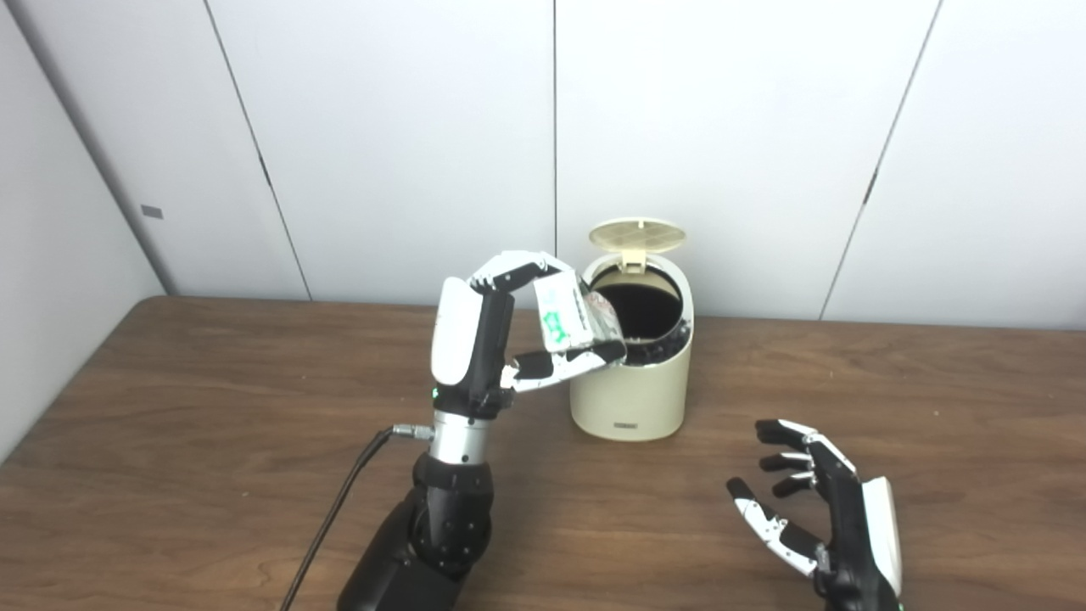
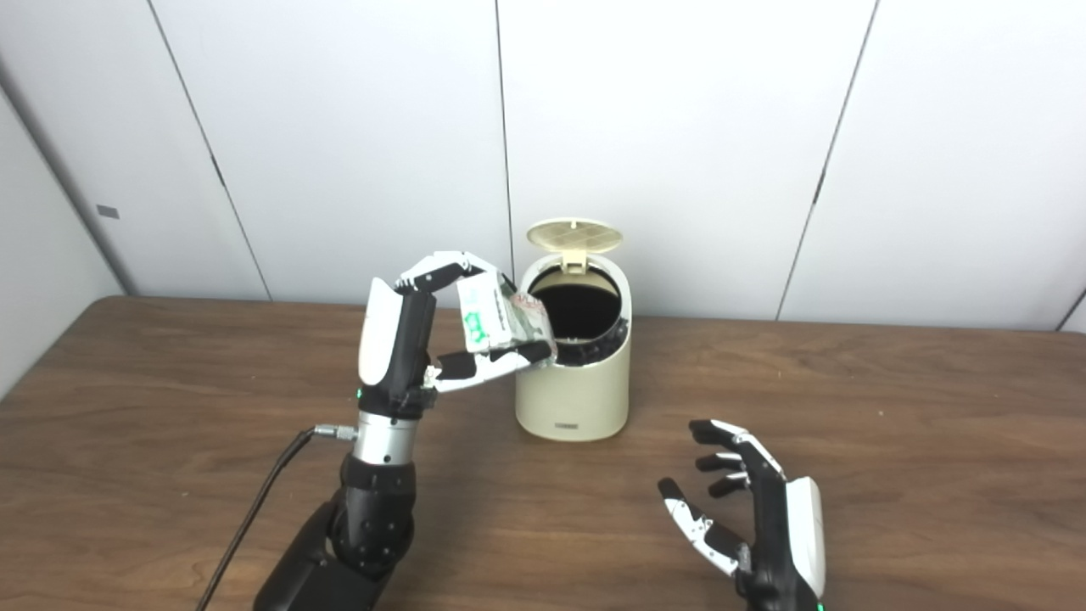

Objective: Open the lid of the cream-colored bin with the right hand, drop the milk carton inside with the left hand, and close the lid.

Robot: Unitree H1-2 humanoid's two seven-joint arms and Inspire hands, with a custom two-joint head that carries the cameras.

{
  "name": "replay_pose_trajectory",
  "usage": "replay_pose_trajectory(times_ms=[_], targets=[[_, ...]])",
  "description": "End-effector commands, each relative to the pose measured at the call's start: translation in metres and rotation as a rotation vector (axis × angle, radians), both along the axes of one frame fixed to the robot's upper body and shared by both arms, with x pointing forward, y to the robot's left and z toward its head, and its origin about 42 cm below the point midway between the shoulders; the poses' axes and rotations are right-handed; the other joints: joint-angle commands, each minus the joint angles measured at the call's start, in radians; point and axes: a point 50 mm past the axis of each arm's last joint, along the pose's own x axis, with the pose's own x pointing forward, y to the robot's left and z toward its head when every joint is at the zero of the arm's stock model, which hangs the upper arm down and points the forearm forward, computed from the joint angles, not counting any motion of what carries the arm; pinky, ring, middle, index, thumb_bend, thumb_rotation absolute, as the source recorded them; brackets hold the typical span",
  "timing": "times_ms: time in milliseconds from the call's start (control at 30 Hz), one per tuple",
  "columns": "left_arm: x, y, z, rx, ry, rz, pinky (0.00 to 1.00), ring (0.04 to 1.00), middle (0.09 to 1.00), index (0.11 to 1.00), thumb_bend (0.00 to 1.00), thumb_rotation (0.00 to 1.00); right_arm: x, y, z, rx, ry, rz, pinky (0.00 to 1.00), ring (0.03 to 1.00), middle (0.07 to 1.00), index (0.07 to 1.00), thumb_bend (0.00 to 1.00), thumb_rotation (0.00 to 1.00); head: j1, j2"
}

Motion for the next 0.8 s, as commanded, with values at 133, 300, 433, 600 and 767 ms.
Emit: replay_pose_trajectory(times_ms=[133, 300, 433, 600, 767], targets=[[0.012, -0.015, 0.038, -0.083, -0.125, -0.021, 0.65, 0.528, 0.467, 0.458, 0.50, 0.00, -0.002, 0.010, -0.008, 0.026, -0.007, 0.020, 0.46, 0.608, 0.696, 0.673, 0.31, 0.07, -0.006, -0.003], [0.018, -0.019, 0.036, -0.089, -0.117, -0.011, 0.66, 0.532, 0.468, 0.459, 0.50, 0.00, -0.001, 0.011, -0.010, 0.034, -0.012, 0.030, 0.46, 0.603, 0.692, 0.668, 0.32, 0.08, -0.014, -0.011], [0.023, -0.024, 0.030, -0.087, -0.113, -0.010, 0.64, 0.530, 0.466, 0.460, 0.50, 0.00, -0.001, 0.011, -0.011, 0.033, -0.009, 0.028, 0.47, 0.612, 0.690, 0.668, 0.32, 0.07, -0.016, -0.013], [0.029, -0.031, 0.026, -0.072, -0.143, 0.005, 0.64, 0.530, 0.468, 0.452, 0.50, 0.00, -0.001, 0.010, -0.013, 0.035, -0.003, 0.032, 0.46, 0.605, 0.690, 0.669, 0.32, 0.06, -0.019, -0.016], [0.040, -0.035, 0.025, 0.055, -0.246, 0.032, 0.61, 0.519, 0.466, 0.453, 0.50, 0.00, -0.002, 0.011, -0.013, 0.035, -0.006, 0.033, 0.46, 0.614, 0.695, 0.672, 0.32, 0.06, -0.019, -0.016]])
